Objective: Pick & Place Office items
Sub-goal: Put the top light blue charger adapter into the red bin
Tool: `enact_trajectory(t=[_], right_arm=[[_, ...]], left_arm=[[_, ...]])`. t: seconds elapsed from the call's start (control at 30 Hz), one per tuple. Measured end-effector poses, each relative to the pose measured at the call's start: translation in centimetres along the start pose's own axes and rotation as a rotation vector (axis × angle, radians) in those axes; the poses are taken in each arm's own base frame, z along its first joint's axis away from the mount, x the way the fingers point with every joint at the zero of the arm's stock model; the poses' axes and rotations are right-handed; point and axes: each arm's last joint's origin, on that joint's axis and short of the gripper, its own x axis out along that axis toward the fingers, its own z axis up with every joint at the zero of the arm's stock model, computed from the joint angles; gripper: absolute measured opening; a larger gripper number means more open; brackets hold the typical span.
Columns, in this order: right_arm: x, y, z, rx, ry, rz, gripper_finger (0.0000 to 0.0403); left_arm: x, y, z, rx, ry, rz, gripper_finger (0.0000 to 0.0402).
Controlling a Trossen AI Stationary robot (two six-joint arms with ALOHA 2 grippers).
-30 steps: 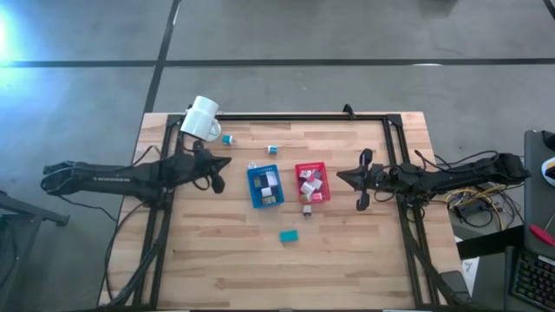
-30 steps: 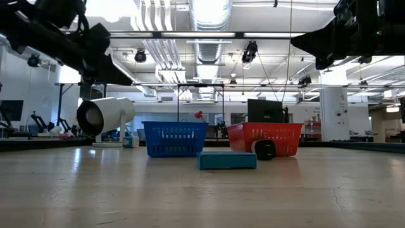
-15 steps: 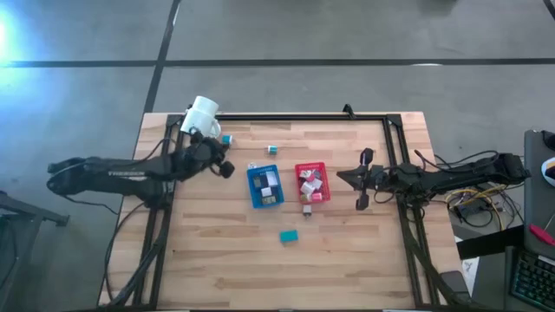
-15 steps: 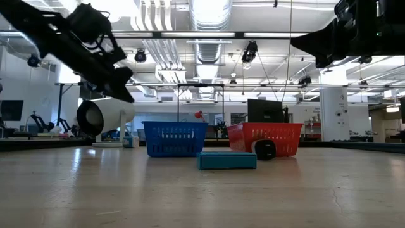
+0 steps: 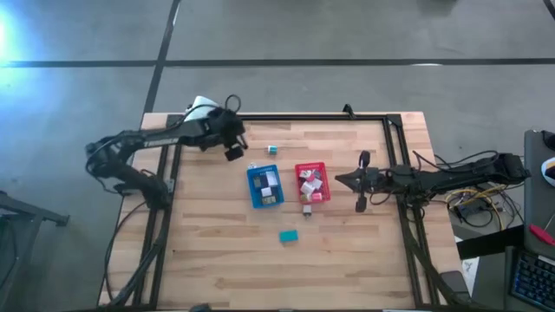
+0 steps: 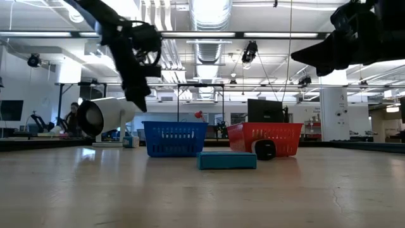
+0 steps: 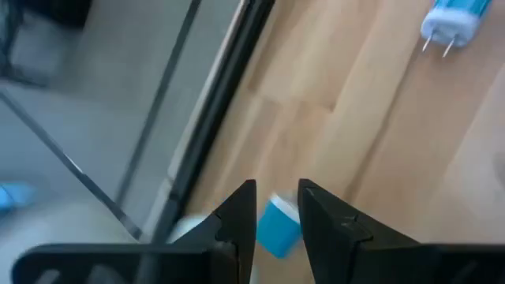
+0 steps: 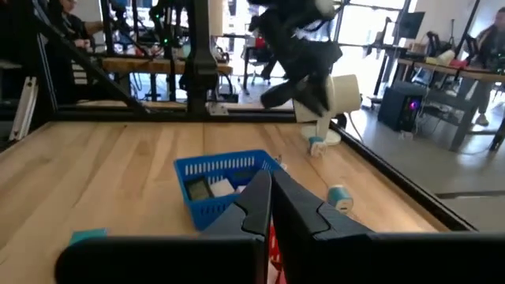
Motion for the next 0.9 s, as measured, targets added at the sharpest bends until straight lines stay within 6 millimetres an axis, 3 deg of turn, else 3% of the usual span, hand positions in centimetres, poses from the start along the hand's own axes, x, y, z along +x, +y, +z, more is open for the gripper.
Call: enact_trajectory(t=[0.27,0.4,0.5,0.67,0.9], right_arm=[[0.0,0.3,-0.1,0.053,0.015,0.089,0.0008],[0.0,0.3,-0.1,0.076,0.016,0.104,0.0008],[0.0,0.3,-0.1,0.079,0.013,0.105,0.0008],[0.0,0.3,0.0,0.116,0.009,0.105,0.0008],[0.0,0.3,0.0,0.137,0.01,0.107,0.0008]], left_arm=[[-0.4,1.8,4.2,0.147,0.028,0.012,0.0073],[0.1,2.4,4.7,0.239,0.085,-0.055,0.0049],[0.6,2.4,4.2,0.409,0.131,-0.186,0.0049],[1.7,2.2,3.2,0.529,0.167,-0.305,0.0103],[2.8,2.3,2.7,0.535,0.204,-0.323,0.0234]])
